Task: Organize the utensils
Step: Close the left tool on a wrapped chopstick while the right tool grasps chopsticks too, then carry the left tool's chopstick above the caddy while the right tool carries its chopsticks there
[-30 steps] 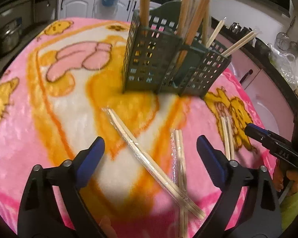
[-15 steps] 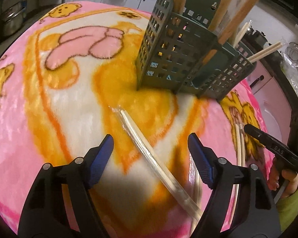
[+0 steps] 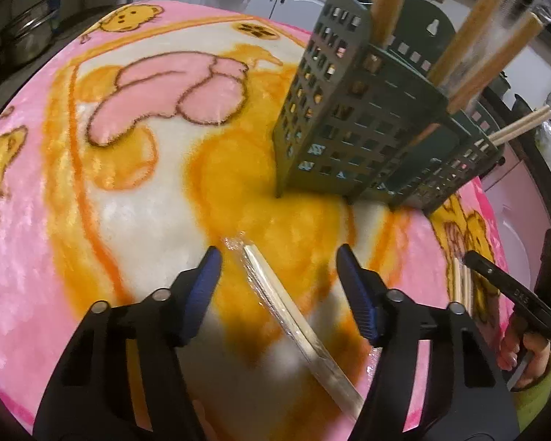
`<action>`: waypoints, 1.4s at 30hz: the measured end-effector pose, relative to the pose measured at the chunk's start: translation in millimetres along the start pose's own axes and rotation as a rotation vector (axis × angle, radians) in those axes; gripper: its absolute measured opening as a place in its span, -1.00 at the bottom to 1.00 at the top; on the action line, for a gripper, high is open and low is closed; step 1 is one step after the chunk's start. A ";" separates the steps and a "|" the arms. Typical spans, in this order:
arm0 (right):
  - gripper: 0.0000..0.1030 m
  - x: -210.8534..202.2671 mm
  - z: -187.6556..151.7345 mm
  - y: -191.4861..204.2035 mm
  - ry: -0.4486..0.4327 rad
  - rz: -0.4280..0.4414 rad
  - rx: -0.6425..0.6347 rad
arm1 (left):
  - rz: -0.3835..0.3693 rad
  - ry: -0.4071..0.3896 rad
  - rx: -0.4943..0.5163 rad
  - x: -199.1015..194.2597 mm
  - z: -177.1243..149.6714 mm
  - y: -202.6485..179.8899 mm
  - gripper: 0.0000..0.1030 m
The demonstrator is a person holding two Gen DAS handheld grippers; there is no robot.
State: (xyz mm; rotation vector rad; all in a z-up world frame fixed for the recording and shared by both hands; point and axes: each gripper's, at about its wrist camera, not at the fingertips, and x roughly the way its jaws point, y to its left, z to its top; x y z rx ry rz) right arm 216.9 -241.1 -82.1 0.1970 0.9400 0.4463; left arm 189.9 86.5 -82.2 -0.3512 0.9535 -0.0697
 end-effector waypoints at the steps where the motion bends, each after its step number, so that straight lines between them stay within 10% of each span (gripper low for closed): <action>1: -0.87 -1.6 -0.1 -0.5 -0.003 -0.001 0.001 | 0.008 0.000 -0.002 0.1 0.6 0.8 -0.09; 16: -0.91 -49.5 10.5 20.1 -0.117 0.012 -0.074 | 0.045 -0.014 -0.043 -3.3 6.0 14.5 -0.89; 42: -0.93 -139.6 37.4 132.9 -0.326 0.151 -0.331 | -0.145 -0.331 0.209 -139.8 42.4 -92.5 -0.94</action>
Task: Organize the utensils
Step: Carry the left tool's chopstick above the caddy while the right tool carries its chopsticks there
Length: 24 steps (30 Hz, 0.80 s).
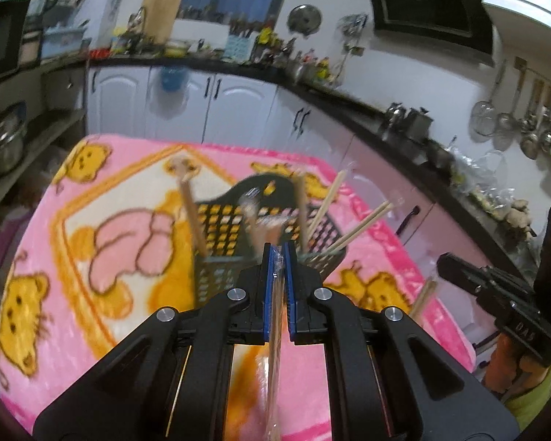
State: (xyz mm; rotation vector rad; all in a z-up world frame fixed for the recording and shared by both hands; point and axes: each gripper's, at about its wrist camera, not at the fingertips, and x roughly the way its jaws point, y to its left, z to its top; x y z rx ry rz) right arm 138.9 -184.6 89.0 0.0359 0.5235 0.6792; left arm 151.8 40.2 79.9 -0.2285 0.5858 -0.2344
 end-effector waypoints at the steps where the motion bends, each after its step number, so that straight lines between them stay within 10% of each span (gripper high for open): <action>1: -0.93 -2.7 3.6 2.1 -0.010 0.001 -0.007 | -0.004 -0.009 0.008 -2.1 3.6 -3.3 -0.94; 24: -0.93 -36.0 79.0 7.7 -0.205 -0.018 -0.040 | -0.047 -0.255 0.160 -26.6 104.7 -82.1 -0.94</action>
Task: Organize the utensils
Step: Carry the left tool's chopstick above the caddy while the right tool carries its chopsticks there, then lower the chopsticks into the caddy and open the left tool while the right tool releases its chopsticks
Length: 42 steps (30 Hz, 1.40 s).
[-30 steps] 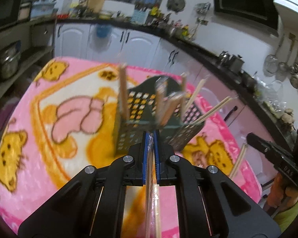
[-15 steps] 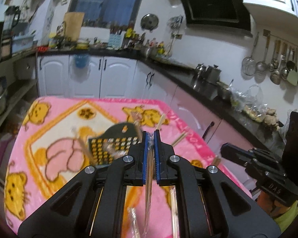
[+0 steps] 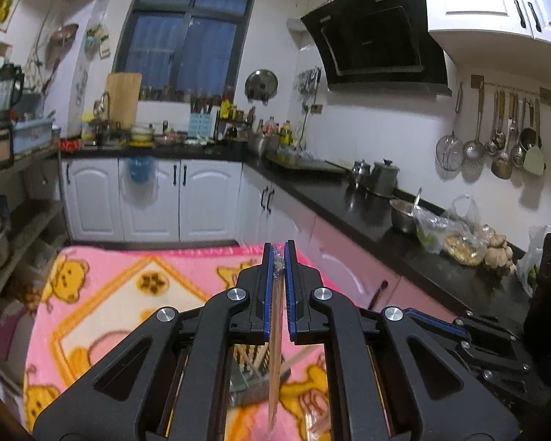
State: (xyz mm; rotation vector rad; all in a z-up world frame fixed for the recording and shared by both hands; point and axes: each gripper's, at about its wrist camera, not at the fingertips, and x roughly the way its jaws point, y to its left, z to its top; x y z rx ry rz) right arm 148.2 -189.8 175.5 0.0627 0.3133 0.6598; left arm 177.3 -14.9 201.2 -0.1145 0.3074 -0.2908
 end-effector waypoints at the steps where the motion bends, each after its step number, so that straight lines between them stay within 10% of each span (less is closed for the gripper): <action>1: -0.93 1.0 4.8 -1.1 -0.006 -0.002 -0.001 | 0.005 -0.010 0.007 2.0 3.9 -1.4 -0.94; 24: -0.93 68.8 71.1 -14.4 -0.058 -0.018 0.008 | 0.122 -0.111 -0.061 37.4 39.0 46.0 -0.94; 42: -0.93 146.4 49.1 -14.3 0.051 0.033 0.037 | 0.206 -0.060 -0.082 69.1 4.6 102.6 -0.94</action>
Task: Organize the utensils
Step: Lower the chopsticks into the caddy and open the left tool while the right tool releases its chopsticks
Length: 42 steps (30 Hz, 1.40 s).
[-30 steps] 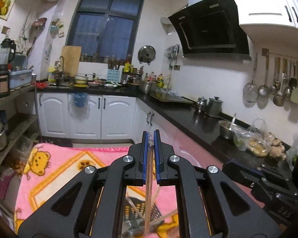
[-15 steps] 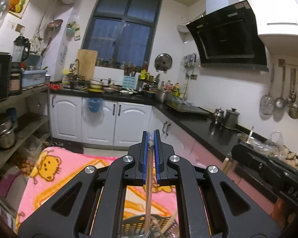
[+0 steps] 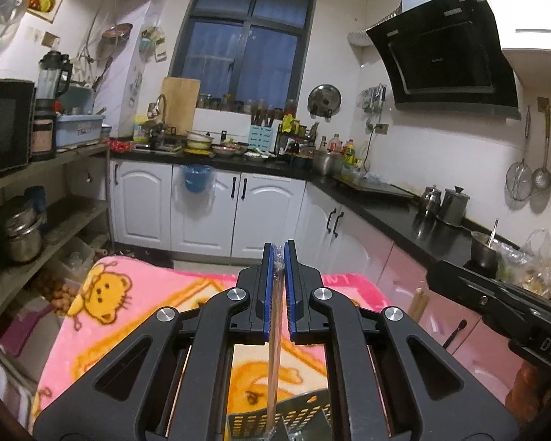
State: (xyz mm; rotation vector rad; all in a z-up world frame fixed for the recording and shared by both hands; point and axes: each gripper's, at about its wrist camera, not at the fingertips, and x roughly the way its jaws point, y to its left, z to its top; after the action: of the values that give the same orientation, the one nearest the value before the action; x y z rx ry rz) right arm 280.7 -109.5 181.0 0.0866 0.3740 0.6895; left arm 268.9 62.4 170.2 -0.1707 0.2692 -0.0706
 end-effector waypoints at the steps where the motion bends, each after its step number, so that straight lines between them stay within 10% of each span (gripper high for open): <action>1: -0.93 3.0 -2.1 0.0 0.007 -0.001 -0.002 | 0.000 0.006 0.001 2.1 -3.5 1.6 -0.94; 23: -0.92 18.9 -66.2 -23.3 0.158 -0.073 0.023 | -0.024 0.147 0.001 15.3 -50.4 15.9 -0.92; 35: -0.88 0.8 -82.4 -30.0 0.191 -0.118 0.031 | -0.027 0.201 -0.017 3.9 -64.8 28.6 -0.40; 42: -0.51 -15.5 -86.0 -29.8 0.181 -0.134 0.028 | -0.029 0.198 -0.023 -12.6 -64.9 36.1 -0.13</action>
State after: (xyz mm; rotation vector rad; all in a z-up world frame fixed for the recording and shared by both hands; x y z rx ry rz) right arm 256.4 -146.1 99.8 0.0253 0.5584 0.5606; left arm 241.0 88.7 105.4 -0.1908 0.4652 -0.1134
